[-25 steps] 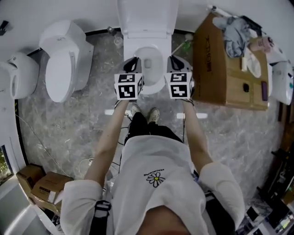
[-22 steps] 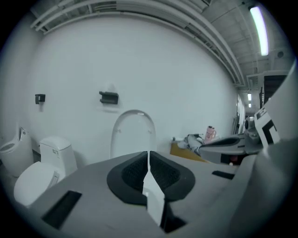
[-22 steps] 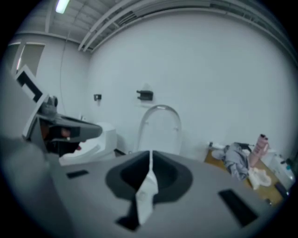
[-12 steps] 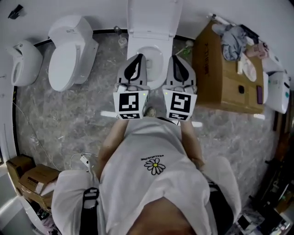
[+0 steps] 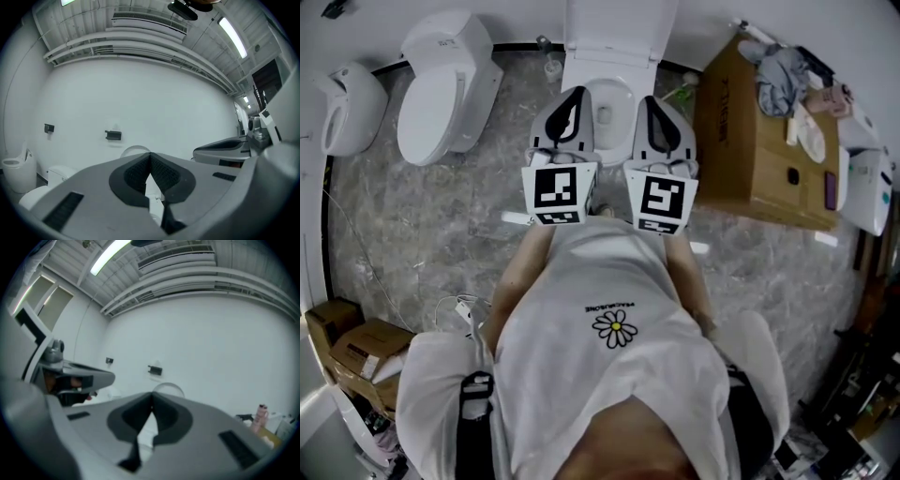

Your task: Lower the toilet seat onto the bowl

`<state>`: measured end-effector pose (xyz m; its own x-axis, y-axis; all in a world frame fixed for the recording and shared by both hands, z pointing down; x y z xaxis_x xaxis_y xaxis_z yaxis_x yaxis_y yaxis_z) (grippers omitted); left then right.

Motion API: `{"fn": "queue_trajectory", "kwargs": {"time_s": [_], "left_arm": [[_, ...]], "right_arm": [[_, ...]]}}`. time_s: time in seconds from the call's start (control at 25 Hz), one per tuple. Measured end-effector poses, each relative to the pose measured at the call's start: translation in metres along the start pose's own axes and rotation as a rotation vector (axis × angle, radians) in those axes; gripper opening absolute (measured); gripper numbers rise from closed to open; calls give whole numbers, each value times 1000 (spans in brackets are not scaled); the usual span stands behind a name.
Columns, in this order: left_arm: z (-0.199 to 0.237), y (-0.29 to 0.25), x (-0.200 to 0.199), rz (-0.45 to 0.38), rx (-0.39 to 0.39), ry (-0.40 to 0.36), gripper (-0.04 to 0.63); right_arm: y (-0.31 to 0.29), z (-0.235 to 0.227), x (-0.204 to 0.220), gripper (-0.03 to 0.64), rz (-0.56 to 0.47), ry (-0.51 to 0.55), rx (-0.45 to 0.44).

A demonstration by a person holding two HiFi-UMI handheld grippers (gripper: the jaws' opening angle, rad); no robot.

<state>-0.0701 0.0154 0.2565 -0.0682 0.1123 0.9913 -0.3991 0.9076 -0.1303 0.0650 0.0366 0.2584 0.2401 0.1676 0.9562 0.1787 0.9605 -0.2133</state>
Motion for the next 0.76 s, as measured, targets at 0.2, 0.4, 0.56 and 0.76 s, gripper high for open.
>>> {"fn": "queue_trajectory", "kwargs": {"time_s": [0.2,0.4,0.56,0.76], "left_arm": [[-1,-5,-3,-5,-1,2,20],[-3,-12,-4,-5,-1,5,20],[-3,-19,-6,-8,6,9,20],[-11,-26,-1,5,23,5,20]], "right_arm": [[-2,-2,3,31,14,-26,-5],[-3,-8,9,31,28,-22,-6],[-4,-14,13,31,37,-20,7],[-4,-20,9,31,24,-14,27]]}}
Point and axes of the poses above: the fingertips, and each gripper's own axes: y backward along the fingers, z to its left, x out of its underside, the point moved 6 cm from there along y, backward along the fingers, and after that the axes turned 9 degrees about z, right-handed, at the moved point
